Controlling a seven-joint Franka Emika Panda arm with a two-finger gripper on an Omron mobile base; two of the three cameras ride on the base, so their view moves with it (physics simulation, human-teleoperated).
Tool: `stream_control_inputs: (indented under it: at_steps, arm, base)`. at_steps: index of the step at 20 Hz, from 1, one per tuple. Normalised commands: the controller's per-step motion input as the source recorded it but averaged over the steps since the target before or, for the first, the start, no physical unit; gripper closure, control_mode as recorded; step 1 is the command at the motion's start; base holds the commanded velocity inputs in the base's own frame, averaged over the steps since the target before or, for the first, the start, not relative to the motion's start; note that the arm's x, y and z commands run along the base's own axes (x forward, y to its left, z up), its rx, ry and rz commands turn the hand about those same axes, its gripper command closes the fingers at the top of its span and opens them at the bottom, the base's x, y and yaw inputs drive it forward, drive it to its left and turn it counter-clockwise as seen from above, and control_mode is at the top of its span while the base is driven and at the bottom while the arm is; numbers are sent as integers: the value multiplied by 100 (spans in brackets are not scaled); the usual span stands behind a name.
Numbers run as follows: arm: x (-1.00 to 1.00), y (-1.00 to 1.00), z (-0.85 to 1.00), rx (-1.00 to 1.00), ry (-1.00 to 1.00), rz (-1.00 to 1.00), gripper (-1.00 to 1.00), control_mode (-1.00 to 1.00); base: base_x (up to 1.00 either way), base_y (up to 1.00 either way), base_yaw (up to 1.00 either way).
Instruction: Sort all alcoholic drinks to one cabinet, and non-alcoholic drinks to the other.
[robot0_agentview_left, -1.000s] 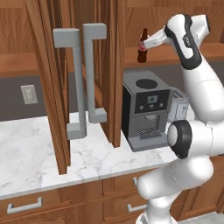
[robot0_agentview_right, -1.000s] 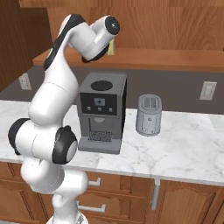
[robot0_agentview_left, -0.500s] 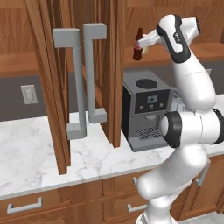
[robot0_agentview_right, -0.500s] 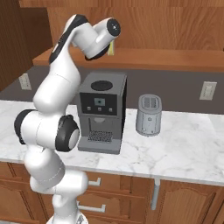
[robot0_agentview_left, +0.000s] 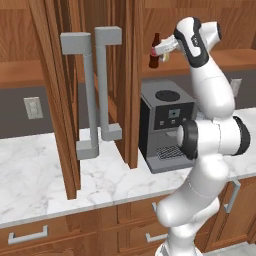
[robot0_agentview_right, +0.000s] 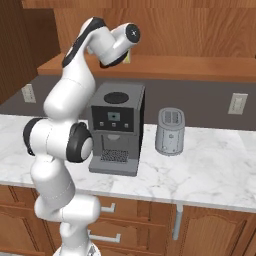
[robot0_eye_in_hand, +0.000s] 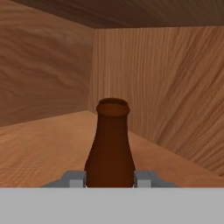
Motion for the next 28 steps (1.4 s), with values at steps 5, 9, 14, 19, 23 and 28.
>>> stream_control_inputs:
  at_steps: [5,9,14,19,23,28]
  arm:
    - [30,0,-19,0,0,0,100,-100]
    - [29,0,-13,0,0,0,100,-100]
    - [15,2,-19,0,0,0,-100,-100]
    - [0,0,0,0,-1,0,-100,-100]
    - [0,0,0,0,-2,0,-100,-100]
    - [-3,1,0,0,-1,0,-100,-100]
  base:
    - [0,0,0]
    - [0,0,0]
    - [0,0,0]
    - [0,0,0]
    - [0,0,0]
    - [0,0,0]
